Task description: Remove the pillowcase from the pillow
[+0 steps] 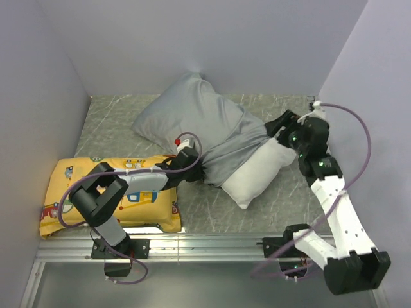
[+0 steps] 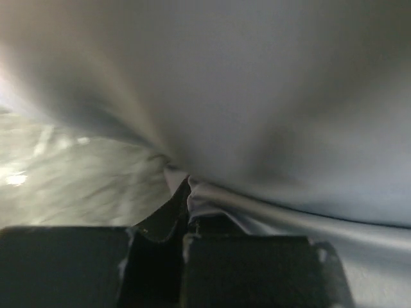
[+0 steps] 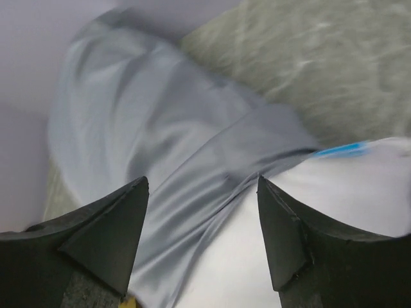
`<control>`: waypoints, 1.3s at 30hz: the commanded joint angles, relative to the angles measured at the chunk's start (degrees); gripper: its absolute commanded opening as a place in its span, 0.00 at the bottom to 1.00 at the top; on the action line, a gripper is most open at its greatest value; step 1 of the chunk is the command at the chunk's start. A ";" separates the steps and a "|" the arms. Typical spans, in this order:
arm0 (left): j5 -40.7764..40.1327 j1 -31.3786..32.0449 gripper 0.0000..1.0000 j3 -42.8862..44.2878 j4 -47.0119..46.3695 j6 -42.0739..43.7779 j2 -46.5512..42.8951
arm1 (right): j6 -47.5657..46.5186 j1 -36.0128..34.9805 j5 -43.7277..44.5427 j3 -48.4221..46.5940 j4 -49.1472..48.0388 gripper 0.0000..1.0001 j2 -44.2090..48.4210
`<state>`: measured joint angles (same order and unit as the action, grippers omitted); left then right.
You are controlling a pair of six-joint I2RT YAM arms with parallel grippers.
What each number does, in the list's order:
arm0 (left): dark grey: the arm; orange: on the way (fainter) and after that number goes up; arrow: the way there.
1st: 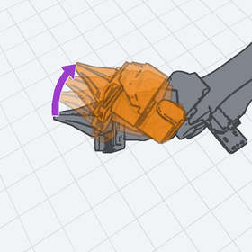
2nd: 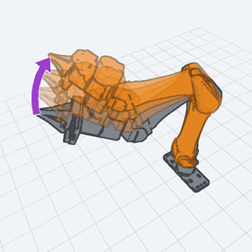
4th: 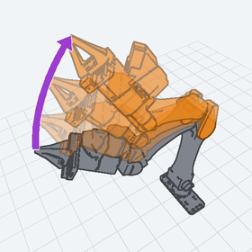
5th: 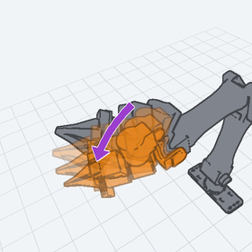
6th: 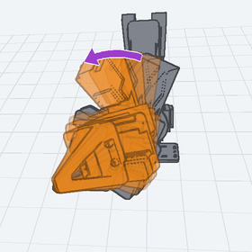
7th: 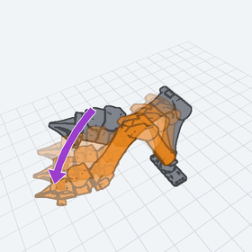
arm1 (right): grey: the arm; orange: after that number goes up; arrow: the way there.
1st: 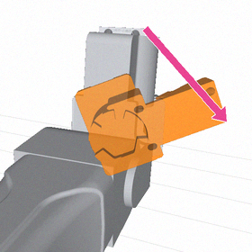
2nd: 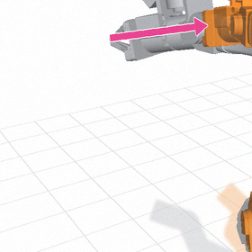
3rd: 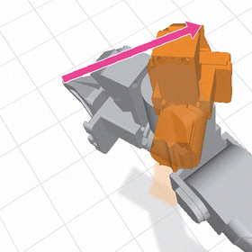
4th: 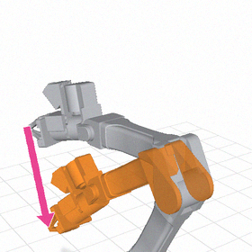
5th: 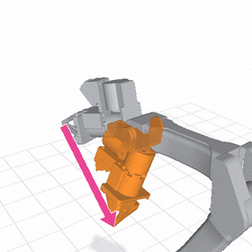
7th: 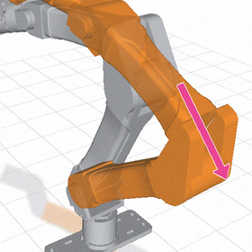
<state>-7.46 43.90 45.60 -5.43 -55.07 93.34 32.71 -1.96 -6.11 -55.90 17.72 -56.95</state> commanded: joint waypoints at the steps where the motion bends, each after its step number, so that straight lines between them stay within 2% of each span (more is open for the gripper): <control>1: -1.67 0.92 0.01 3.96 -3.36 -0.57 0.79 | -1.60 -8.14 9.53 5.49 -1.45 0.76 6.82; 4: -1.76 1.28 0.00 4.93 -2.57 -0.30 0.79 | 2.44 -12.88 12.07 14.81 -6.19 0.76 12.45; 10: -2.91 1.28 0.01 7.22 -0.11 0.49 -0.26 | 7.98 -14.04 17.27 27.06 -10.32 0.78 20.46; 12: -3.08 1.28 0.04 8.35 0.60 1.01 -0.53 | 8.95 -14.04 16.84 28.91 -12.52 0.81 20.04; 16: -3.26 1.28 0.09 10.38 2.88 2.33 -1.75 | 10.00 -13.95 14.03 30.84 -17.43 0.82 11.98; 18: -3.78 1.28 0.16 11.87 5.24 4.00 -2.98 | 10.45 -13.86 13.14 32.86 -22.18 0.72 8.89; 19: -4.83 1.28 0.19 12.57 7.00 4.70 -4.64 | 10.71 -13.86 12.88 33.65 -23.50 0.45 6.17; 20: -5.62 1.19 0.21 13.28 8.41 5.40 -5.53 | 11.58 -13.95 12.79 34.45 -25.95 0.25 5.10; 22: -7.55 1.28 0.30 15.82 12.70 8.04 -7.90 | 12.46 -13.86 12.27 36.73 -27.81 0.00 2.56; 26: -11.34 1.19 0.48 20.48 19.05 12.70 -10.89 | 14.48 -13.95 10.95 39.63 -31.94 0.00 1.84; 28: -12.22 1.19 0.61 23.38 20.54 15.60 -11.95 | 14.84 -13.95 11.29 40.87 -32.04 0.00 2.89; 29: -11.53 1.10 0.64 24.43 20.64 18.39 -12.13 | 14.93 -13.95 11.99 41.22 -31.87 0.00 3.50; 30: -10.56 1.19 0.73 26.62 20.11 20.07 -12.13 | 15.01 -13.95 12.35 41.92 -31.78 0.00 4.29; 32: -8.89 1.10 0.79 30.66 21.41 24.54 -9.24 | 15.02 -14.04 12.87 42.28 -31.08 0.00 6.58; 33: -6.27 1.19 0.84 36.34 22.21 25.96 -7.49 | 14.84 -13.95 13.22 42.54 -30.81 0.00 7.20; 37: 0.59 1.89 0.89 51.83 26.78 32.91 7.07 | 13.70 -14.04 14.11 41.49 -28.70 0.00 9.57; 39: 0.79 2.86 0.89 61.12 30.63 36.34 12.37 | 12.73 -13.95 14.28 40.35 -27.30 0.00 10.36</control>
<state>-11.14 45.41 98.39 19.05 -27.00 98.80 47.24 -15.62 6.42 -15.05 -15.68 -47.29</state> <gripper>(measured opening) 0.891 0.030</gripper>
